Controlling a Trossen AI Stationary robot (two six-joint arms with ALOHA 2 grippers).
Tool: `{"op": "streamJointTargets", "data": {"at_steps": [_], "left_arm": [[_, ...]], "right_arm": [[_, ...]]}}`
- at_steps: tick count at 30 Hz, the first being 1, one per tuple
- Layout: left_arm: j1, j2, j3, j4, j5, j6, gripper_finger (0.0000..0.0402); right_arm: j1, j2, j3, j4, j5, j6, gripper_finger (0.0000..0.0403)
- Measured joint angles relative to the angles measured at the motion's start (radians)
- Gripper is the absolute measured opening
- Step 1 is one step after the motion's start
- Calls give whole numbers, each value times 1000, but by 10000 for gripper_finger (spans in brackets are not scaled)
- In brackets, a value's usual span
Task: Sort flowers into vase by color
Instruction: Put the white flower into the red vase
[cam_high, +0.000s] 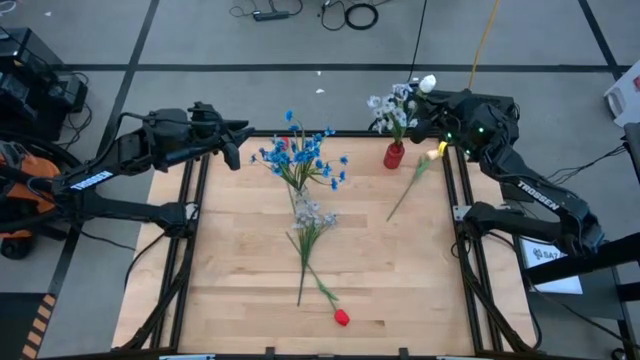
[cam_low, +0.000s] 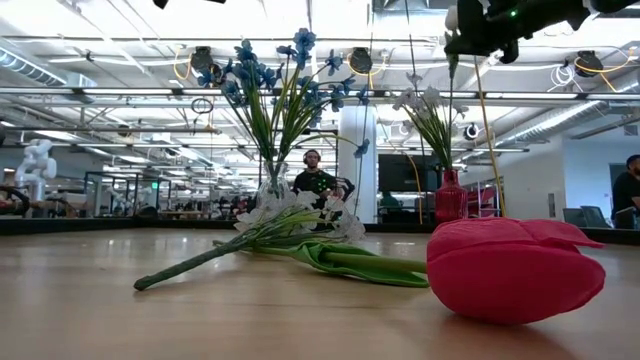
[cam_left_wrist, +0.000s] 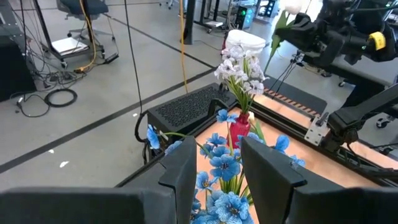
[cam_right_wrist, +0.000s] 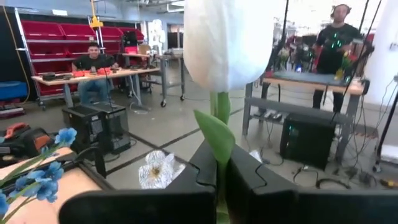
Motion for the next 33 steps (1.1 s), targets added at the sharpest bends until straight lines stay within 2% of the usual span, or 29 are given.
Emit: {"op": "streamJointTargets", "data": {"at_steps": [6, 18, 24, 28, 33], "left_arm": [[0, 0, 0, 0, 0, -1, 132], [-4, 0, 0, -13, 7, -27, 132], [-17, 0, -12, -23, 6, -29, 132], [-25, 0, -23, -22, 6, -52, 132], [-25, 0, -26, -22, 5, -53, 132]], "right_arm": [[1, 2, 0, -33, 0, -13, 0], [3, 124, 0, -79, -21, 32, 0], [3, 122, -5, -125, -21, 31, 0], [3, 88, -72, -69, -21, 43, 0], [3, 59, -186, 95, -24, 82, 0]]}}
